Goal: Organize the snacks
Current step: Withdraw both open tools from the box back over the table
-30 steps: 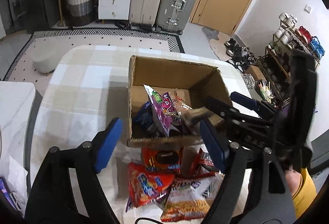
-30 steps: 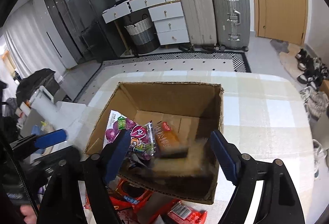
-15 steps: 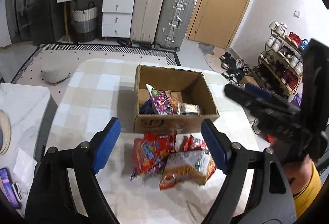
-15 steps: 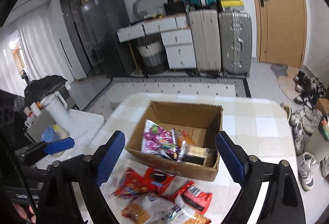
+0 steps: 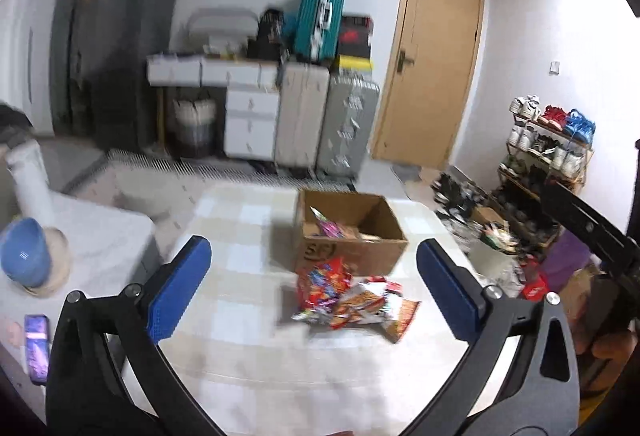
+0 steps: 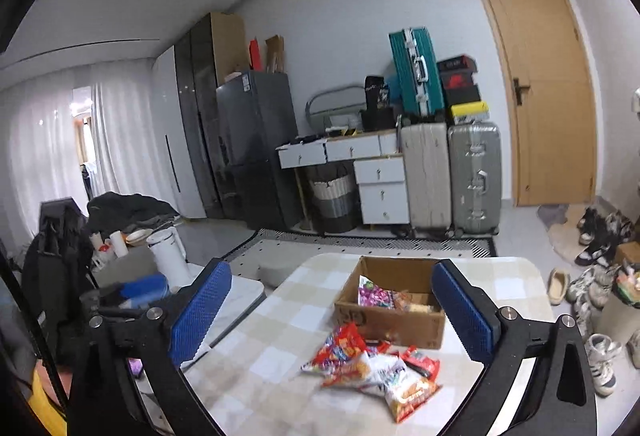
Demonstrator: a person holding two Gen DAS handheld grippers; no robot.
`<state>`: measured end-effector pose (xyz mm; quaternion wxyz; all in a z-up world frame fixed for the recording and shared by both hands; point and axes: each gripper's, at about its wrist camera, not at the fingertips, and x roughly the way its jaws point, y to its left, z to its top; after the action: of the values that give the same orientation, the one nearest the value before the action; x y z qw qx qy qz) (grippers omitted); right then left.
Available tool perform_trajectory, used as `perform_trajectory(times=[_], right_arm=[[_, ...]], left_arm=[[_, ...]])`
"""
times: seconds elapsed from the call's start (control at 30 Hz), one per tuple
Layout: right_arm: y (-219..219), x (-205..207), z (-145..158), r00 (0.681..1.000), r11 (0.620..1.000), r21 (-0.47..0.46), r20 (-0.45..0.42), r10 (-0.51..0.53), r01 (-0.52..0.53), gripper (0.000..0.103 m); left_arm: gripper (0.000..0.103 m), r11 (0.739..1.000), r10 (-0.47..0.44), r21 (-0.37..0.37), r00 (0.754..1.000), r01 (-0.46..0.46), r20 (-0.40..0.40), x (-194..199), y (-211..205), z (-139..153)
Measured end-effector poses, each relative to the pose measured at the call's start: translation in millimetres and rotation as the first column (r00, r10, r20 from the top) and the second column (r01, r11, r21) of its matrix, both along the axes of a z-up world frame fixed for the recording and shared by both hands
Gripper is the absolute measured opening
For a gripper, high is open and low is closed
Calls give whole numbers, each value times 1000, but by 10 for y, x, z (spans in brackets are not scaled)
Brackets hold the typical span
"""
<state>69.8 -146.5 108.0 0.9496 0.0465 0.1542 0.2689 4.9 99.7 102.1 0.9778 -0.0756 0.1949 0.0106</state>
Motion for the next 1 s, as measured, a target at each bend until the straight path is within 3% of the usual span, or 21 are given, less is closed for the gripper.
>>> perform_trajectory(times=[0.17, 0.27, 0.37, 0.5, 0.63, 0.83, 1.0], right_arm=[[22, -397, -292, 1000, 998, -64, 3, -16, 16, 102], [-6, -503, -515, 997, 997, -43, -42, -66, 64, 102], [-27, -553, -732, 997, 998, 6, -57, -59, 59, 102], [85, -521, -906, 996, 998, -44, -72, -48, 45, 102], [130, -459, -1042, 997, 999, -27, -78, -19, 17, 102], [120, -355, -1181, 996, 998, -34, -80, -50, 47, 102], [108, -178, -1365, 990, 998, -24, -130, -62, 59, 102]], left_arm=[[103, 997, -3, 77, 1000, 2, 10, -454, -141, -205], [103, 999, -8, 36, 1000, 7, 30, -627, -171, -390], [103, 998, 2, 66, 1000, -3, 24, -658, -214, -561], [103, 998, 14, 63, 998, -10, -55, -456, -219, -806], [103, 999, 1, 46, 994, 4, -110, -211, -229, -999], [103, 999, -17, 37, 990, 22, -138, 35, -263, -1123], [103, 999, -9, 32, 985, 15, -171, 188, -221, -1271]])
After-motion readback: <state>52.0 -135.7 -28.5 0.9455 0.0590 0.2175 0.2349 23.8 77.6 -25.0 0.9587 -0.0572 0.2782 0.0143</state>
